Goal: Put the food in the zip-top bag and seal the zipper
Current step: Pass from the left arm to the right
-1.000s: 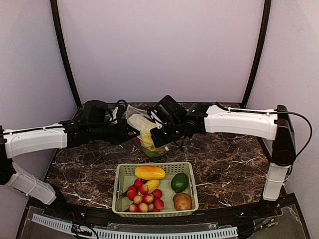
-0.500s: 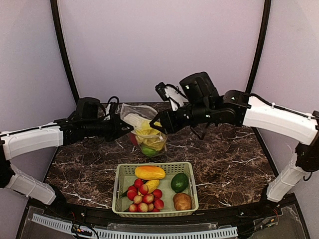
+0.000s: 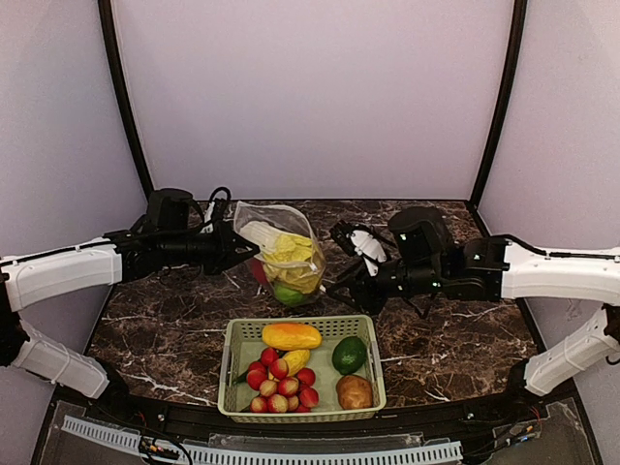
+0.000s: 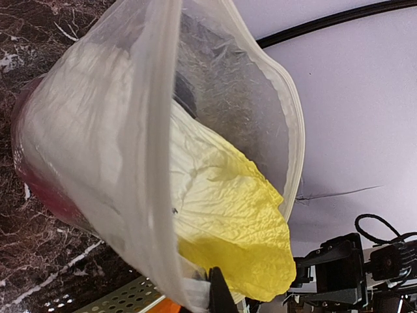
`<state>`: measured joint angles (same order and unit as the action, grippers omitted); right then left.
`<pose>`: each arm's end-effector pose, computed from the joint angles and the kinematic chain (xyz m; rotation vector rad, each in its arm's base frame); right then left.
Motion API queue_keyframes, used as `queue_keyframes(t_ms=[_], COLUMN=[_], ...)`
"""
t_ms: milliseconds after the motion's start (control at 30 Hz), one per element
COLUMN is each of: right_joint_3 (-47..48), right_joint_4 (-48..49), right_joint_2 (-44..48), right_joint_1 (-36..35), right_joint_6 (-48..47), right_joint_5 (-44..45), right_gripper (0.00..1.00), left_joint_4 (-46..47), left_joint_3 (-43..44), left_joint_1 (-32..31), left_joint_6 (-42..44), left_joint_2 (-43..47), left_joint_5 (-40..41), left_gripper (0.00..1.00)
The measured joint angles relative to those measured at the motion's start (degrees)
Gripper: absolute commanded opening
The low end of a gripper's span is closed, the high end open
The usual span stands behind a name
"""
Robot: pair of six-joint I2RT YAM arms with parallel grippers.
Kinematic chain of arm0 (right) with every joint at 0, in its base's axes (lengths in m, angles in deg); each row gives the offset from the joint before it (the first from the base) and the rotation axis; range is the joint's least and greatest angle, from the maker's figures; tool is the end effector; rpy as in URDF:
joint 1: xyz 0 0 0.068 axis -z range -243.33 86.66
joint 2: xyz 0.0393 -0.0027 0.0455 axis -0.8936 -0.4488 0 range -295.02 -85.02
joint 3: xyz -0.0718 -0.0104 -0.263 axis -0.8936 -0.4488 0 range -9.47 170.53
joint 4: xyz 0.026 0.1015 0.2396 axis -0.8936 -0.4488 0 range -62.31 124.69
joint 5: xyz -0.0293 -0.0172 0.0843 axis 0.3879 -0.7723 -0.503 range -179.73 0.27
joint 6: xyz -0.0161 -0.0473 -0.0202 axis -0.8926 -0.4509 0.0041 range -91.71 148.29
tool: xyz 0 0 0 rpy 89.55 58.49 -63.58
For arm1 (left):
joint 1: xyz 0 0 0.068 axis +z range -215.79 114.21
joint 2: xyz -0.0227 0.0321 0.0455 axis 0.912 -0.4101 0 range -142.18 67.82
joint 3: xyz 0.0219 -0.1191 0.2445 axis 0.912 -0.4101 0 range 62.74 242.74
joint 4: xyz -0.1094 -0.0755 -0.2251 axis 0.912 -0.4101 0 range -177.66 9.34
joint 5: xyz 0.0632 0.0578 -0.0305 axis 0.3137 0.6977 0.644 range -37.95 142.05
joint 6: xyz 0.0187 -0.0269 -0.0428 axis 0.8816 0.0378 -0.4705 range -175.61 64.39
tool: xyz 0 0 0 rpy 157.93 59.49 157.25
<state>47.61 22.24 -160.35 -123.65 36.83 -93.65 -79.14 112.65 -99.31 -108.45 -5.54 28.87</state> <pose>0.1459 0.2609 0.2933 -1.0021 1.9662 0.7725 0.2356 -0.1730 0.2842 -0.0678 2.1900 -1.3275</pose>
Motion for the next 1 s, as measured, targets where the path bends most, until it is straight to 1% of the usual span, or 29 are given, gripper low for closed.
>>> queue_keyframes(t_ms=[100, 367, 567, 800, 1000], right_joint_3=[-0.04, 1.6, 2.73, 2.4, -3.58], right_joint_4=[2.23, 5.6, 5.51, 5.16, 4.37], right_joint_2=[-0.61, -6.69, -8.92, -8.26, -3.19], right_joint_1=[0.0, 0.0, 0.0, -1.9, -6.91], right_joint_6=[-1.14, -3.82, -4.9, -3.65, -0.46], right_joint_5=[1.4, 2.69, 3.72, 2.16, 2.08], right_gripper=[0.3, 0.24, 0.11, 0.0, 0.0], left_joint_4=[-0.37, -0.98, -1.14, -1.18, -1.18], left_joint_3=[0.24, 0.74, 0.74, 0.74, 0.74], left_joint_1=[0.0, 0.0, 0.0, 0.0, 0.09], left_joint_6=[0.02, 0.07, 0.07, 0.09, 0.11], left_joint_2=[0.0, 0.0, 0.0, 0.0, 0.0], left_joint_5=[-0.07, -0.33, -0.39, -0.42, -0.57], left_gripper=[0.01, 0.01, 0.01, 0.01, 0.01])
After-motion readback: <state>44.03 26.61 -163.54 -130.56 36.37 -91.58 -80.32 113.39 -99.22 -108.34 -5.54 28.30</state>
